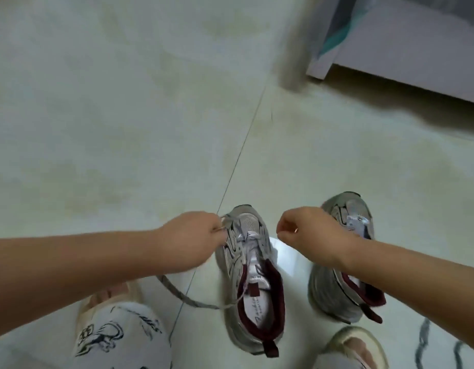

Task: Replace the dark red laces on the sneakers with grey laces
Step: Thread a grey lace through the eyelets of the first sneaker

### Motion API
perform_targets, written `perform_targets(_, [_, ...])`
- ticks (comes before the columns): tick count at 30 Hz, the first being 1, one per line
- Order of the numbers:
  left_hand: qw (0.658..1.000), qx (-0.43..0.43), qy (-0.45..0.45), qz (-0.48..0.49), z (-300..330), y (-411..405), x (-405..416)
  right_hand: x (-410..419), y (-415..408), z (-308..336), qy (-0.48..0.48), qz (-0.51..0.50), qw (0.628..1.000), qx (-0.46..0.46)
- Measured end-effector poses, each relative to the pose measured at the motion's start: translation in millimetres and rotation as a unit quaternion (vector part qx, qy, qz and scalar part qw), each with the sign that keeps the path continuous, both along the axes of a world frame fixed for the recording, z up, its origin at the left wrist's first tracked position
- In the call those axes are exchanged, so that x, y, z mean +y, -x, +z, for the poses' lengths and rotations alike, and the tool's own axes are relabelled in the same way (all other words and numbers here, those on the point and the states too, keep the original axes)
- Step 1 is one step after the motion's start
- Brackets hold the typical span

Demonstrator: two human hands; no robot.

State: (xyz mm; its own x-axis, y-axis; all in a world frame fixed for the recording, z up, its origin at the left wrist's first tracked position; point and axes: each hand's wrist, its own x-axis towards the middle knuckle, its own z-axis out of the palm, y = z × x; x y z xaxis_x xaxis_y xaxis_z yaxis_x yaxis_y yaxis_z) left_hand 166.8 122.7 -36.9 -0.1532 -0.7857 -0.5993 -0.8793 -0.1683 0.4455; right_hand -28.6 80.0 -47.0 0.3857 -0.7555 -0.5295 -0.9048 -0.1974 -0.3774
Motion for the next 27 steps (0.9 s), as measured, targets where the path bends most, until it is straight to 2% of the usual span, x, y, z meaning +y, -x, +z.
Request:
perform_targets(2, [1.000, -0.011, 0.012, -0.014, -27.9, 6.5, 11.2, -0.1, -6.2, -25.8, -0.013, -0.016, 1.000, -0.017])
perform_targets(8, [0.998, 0.014, 0.027, 0.057, -77.0, 25.5, 23.7, 3.7, -19.4, -59.6, 0.023, -0.023, 0.999, -0.039])
perform_targets(10, [0.997, 0.029, 0.008, 0.069, -84.5, 28.8, 27.5, 2.4, -21.6, -62.3, 0.041, 0.019, 0.999, -0.023])
perform_targets(13, [0.995, 0.052, 0.002, 0.087, -90.2, 32.7, 27.3, 1.0, -25.0, -63.6, 0.089, 0.134, 0.986, 0.035])
perform_targets(16, [0.993, 0.065, 0.003, 0.094, -92.8, 35.1, 26.3, 0.4, -29.3, -64.6, 0.105, 0.167, 0.979, 0.051])
perform_targets(22, [0.993, 0.068, 0.014, 0.097, -93.9, 36.4, 27.2, 0.7, -47.7, -63.8, 0.126, 0.107, 0.986, -0.011])
perform_targets(25, [0.992, 0.064, 0.024, 0.105, -94.6, 37.9, 28.1, -0.6, -45.6, -62.3, 0.059, 0.028, 0.996, -0.058])
perform_targets(27, [0.991, 0.066, 0.022, 0.117, -96.1, 38.8, 28.6, -1.3, -43.7, -65.6, 0.021, 0.030, 0.997, -0.074])
